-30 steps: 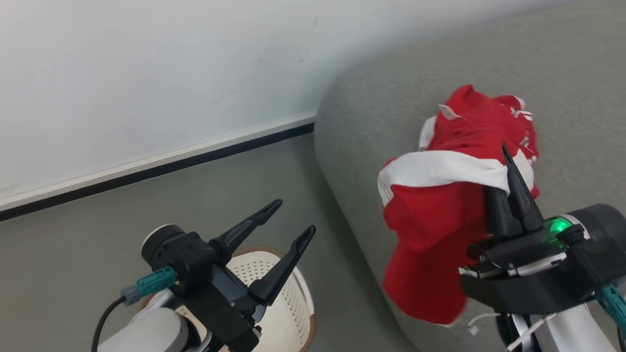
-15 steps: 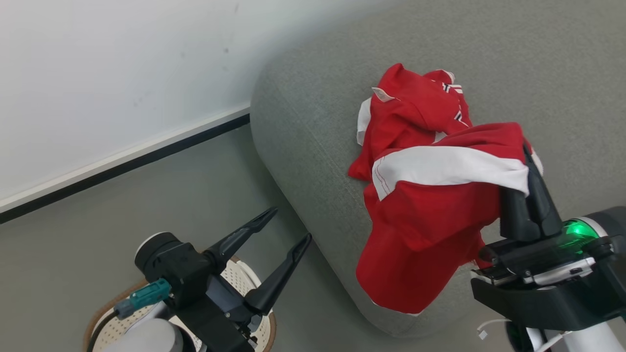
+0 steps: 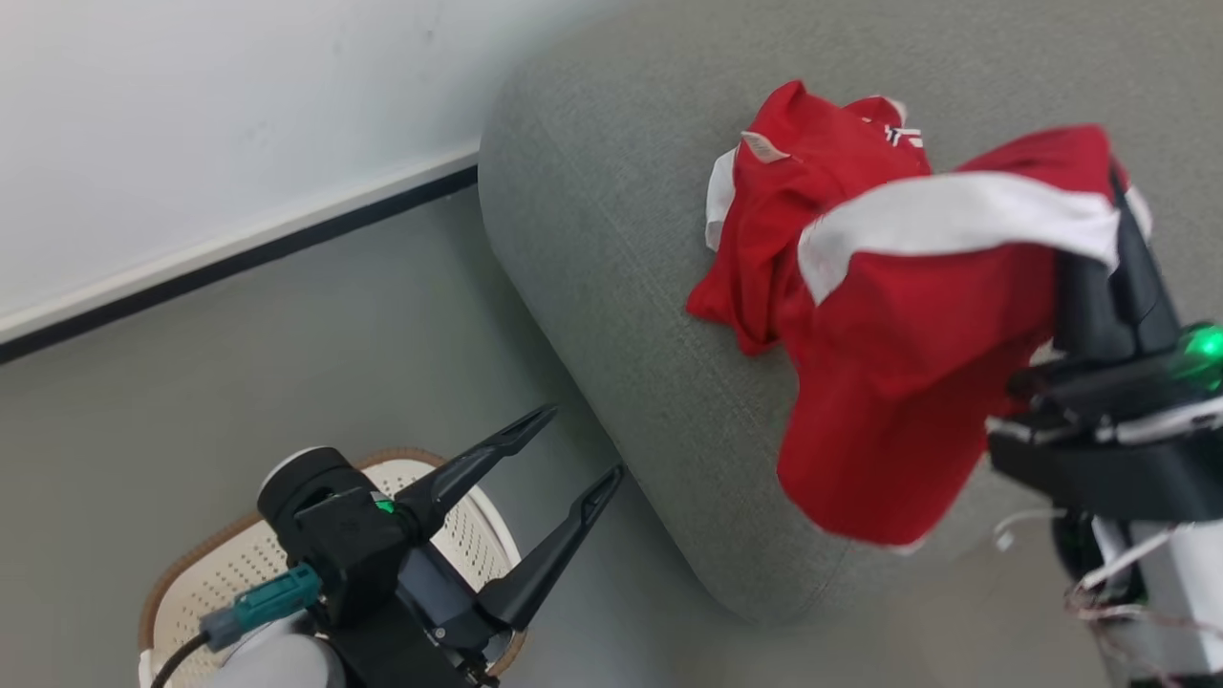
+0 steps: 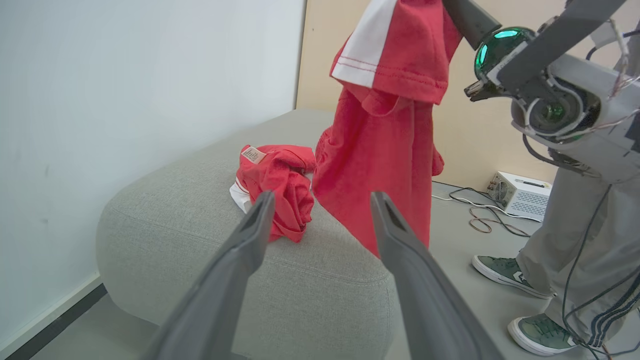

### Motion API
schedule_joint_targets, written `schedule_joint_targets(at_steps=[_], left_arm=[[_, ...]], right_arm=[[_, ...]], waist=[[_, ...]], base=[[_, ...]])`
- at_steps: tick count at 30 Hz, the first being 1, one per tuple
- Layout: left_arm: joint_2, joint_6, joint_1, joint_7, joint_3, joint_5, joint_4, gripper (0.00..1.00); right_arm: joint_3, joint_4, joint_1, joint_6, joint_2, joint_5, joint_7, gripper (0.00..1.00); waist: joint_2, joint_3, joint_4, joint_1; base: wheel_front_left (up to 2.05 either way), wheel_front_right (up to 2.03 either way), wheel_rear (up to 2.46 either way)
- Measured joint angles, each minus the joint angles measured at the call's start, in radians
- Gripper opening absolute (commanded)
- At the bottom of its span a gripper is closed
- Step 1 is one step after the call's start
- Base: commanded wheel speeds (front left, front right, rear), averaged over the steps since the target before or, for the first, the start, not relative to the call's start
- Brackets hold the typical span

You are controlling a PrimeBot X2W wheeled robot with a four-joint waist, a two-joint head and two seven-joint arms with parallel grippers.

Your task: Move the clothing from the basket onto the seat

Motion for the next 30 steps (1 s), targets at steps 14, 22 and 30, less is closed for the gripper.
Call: schedule_joint_targets(at_steps=[14,22,30], left_arm=[[0.144,-0.008,0.000,0.009,0.056,0.011,-0.147,1.00],[0.226,-0.018,0.000,0.006,0.095,0.011,-0.214,1.00],[0.304,-0.019,0.002,-0.020,0.162,0.001,-0.270,1.00]], right_arm=[[-0.211,0.230,-0.304,0.006,-0.133,0.066,0.104,0.00],[-0.302,0.311,-0.430,-0.055,-0.174,0.033,0.193,0.00],[-0.398,0.300,-0.512,-0.075,-0.224,-0.093,0.274,0.00]], waist=[[0.0000,0.143,0.073,0.0001],[0.0000,0.248,0.119,0.0002],[0.0000,0.357,0.169,0.0002]], base=[[0.00,0.00,0.00],[0.00,0.00,0.00],[0.00,0.00,0.00]])
